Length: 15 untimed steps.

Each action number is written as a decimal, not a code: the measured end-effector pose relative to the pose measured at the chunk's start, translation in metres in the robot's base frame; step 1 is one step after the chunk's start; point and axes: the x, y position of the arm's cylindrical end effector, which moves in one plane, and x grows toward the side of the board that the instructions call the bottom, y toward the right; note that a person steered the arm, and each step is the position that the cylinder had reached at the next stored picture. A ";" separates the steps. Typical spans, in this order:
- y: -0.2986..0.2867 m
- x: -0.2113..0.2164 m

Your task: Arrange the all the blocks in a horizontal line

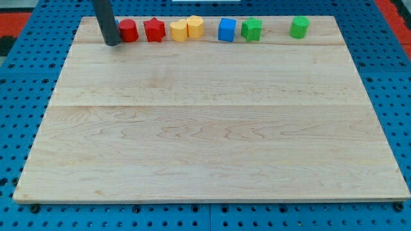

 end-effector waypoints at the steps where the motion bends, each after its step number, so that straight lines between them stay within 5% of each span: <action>1: 0.004 -0.006; 3: -0.021 0.011; 7: 0.098 -0.006; 15: 0.141 0.033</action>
